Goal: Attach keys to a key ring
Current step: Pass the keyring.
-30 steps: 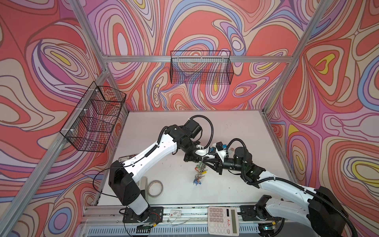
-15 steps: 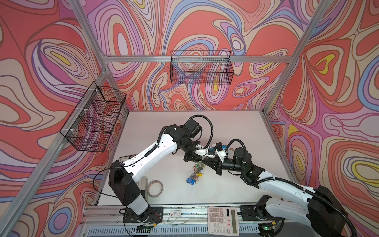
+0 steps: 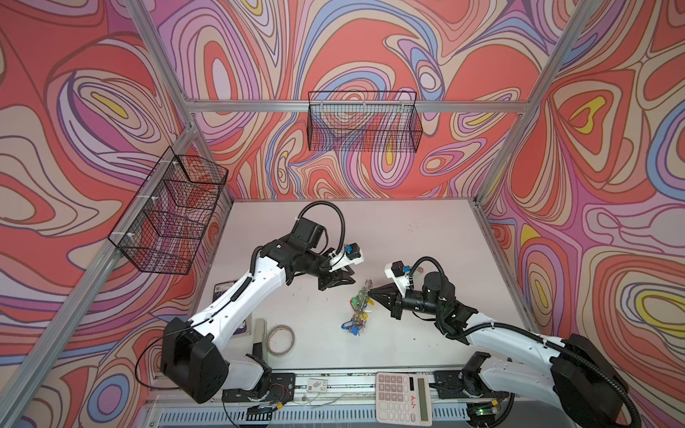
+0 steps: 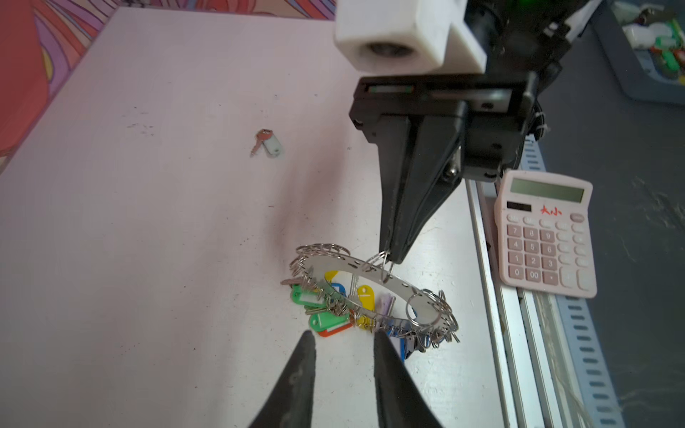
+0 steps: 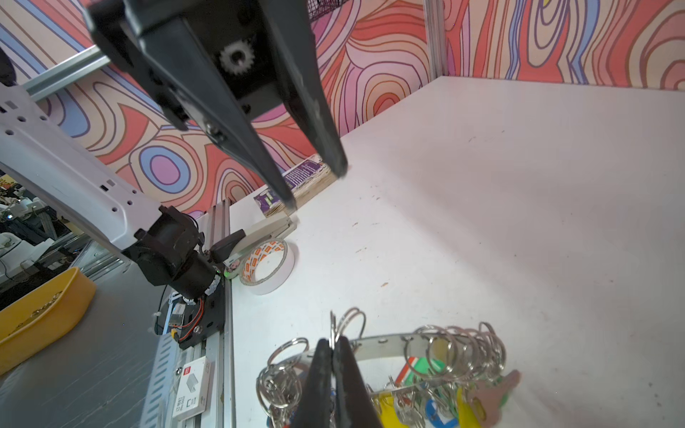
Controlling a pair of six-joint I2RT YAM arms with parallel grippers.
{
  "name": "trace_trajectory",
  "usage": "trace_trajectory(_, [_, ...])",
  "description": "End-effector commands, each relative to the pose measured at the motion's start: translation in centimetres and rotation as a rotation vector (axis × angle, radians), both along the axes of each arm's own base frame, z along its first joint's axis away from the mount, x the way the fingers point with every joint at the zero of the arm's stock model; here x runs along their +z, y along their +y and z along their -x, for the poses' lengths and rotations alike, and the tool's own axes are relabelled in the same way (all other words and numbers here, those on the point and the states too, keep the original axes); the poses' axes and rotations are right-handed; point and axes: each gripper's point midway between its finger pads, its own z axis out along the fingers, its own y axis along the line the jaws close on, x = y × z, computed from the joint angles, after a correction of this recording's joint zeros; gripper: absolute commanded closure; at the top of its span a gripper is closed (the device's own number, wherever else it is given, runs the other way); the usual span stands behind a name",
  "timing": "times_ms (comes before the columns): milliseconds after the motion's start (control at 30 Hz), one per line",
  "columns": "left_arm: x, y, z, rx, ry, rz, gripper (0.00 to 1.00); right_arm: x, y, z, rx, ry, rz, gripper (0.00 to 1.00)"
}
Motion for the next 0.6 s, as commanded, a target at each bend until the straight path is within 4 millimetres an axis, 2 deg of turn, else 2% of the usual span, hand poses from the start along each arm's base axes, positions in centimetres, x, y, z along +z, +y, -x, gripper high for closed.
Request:
trace_trajectory(0, [2.2,-0.8,-0.4,0.005,-0.026,0.204,0.58,1.6,0.1,-0.2,-0.005,-0.084,-0.047,1.0])
trace_trajectory(133, [0.2,-0.8,0.2,-0.018,0.006,0.201,0.51,1.5,0.0,0.0,-0.002,-0.093,-0.056,1.0])
trace_trajectory(267, [-1.0,-1.5,0.0,-0.038,0.034,0.237,0.49,1.5,-0.1,0.1,-0.002,-0.102,-0.064,1.0])
trace_trajectory(567, [-4.0,-3.2,1.1,-0.13,0.133,0.187,0.55,1.8,0.0,0.2,0.002,-0.108,-0.07,1.0])
